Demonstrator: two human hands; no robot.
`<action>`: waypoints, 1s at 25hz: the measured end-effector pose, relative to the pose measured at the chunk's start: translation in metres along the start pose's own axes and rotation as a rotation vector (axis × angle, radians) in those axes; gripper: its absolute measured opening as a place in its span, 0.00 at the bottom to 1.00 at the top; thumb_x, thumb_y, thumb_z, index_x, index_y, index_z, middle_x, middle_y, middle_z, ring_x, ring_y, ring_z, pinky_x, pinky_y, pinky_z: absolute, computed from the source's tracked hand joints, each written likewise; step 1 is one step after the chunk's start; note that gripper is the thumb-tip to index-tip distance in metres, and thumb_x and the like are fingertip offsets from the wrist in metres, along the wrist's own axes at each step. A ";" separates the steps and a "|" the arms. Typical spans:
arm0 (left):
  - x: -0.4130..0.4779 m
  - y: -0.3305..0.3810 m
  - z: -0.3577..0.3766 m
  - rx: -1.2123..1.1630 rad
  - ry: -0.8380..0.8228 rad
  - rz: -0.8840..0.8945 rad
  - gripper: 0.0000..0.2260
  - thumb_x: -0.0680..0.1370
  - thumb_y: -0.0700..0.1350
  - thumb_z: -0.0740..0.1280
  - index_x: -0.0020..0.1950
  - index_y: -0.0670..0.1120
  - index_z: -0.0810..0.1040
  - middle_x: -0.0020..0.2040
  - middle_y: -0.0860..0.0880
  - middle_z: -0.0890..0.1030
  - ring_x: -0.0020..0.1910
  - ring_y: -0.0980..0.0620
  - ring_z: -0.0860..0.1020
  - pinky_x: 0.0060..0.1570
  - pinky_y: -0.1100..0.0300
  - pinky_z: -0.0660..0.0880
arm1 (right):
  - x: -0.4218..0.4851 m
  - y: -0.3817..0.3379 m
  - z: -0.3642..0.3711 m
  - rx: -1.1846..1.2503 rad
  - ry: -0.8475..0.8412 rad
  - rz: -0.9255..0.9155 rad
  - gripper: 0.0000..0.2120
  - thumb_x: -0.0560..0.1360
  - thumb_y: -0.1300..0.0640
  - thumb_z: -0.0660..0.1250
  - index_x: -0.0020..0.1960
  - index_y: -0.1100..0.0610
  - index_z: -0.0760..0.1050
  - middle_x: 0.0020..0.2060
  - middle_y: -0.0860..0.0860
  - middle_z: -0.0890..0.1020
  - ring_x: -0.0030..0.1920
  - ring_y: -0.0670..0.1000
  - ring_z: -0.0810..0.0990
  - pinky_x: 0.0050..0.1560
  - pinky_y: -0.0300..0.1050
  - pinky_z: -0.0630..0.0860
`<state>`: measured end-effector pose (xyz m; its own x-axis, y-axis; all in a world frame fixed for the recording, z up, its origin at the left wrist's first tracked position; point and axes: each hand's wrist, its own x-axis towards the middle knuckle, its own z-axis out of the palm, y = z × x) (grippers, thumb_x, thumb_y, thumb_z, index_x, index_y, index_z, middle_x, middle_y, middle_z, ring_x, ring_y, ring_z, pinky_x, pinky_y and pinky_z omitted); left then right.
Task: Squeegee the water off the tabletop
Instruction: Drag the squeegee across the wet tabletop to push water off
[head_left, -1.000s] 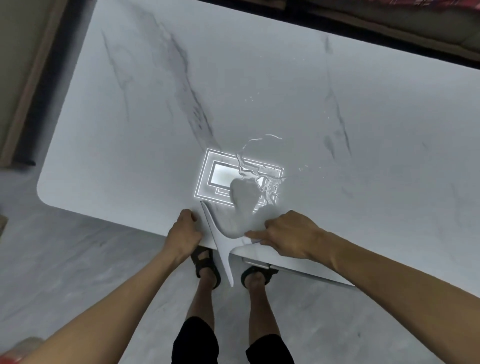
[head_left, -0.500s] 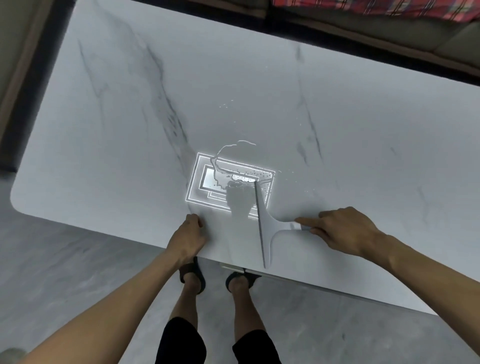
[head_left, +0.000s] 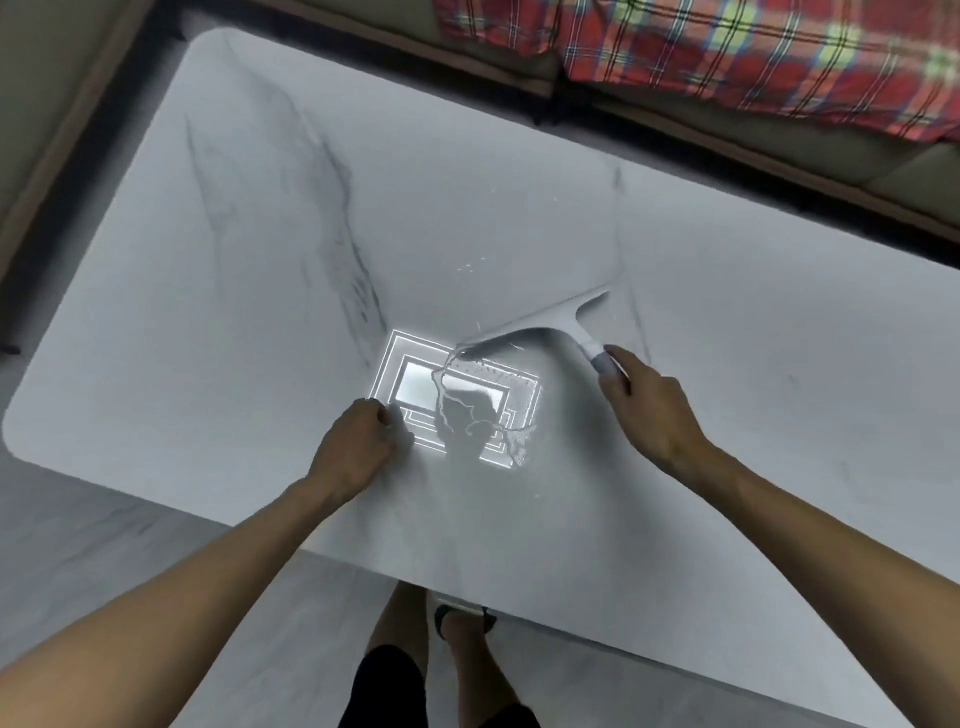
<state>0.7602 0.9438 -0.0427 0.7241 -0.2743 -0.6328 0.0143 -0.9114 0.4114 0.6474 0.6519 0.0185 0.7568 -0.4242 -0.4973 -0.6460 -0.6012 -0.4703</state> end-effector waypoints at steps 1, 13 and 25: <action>0.016 0.004 -0.004 0.019 0.000 0.041 0.08 0.76 0.38 0.61 0.51 0.36 0.76 0.52 0.39 0.77 0.45 0.46 0.72 0.44 0.57 0.69 | 0.024 -0.016 0.000 0.029 0.004 0.006 0.13 0.81 0.48 0.52 0.62 0.49 0.69 0.39 0.51 0.79 0.43 0.60 0.77 0.44 0.50 0.73; 0.147 0.005 -0.028 0.175 -0.164 0.088 0.10 0.74 0.40 0.62 0.53 0.41 0.70 0.68 0.28 0.62 0.71 0.30 0.59 0.67 0.44 0.66 | 0.293 -0.151 -0.013 -0.028 0.108 0.021 0.04 0.76 0.58 0.52 0.50 0.52 0.62 0.46 0.59 0.75 0.43 0.59 0.72 0.35 0.45 0.68; 0.147 0.040 -0.048 0.113 -0.345 -0.042 0.20 0.73 0.42 0.58 0.65 0.40 0.67 0.73 0.23 0.42 0.74 0.26 0.37 0.76 0.44 0.48 | 0.091 -0.056 -0.037 -0.337 -0.179 0.041 0.21 0.82 0.51 0.53 0.74 0.42 0.59 0.36 0.54 0.80 0.37 0.59 0.78 0.42 0.50 0.78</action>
<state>0.8998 0.8817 -0.0875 0.4490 -0.3057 -0.8396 -0.0511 -0.9469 0.3175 0.7559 0.6223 0.0268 0.6824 -0.3451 -0.6444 -0.5839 -0.7877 -0.1964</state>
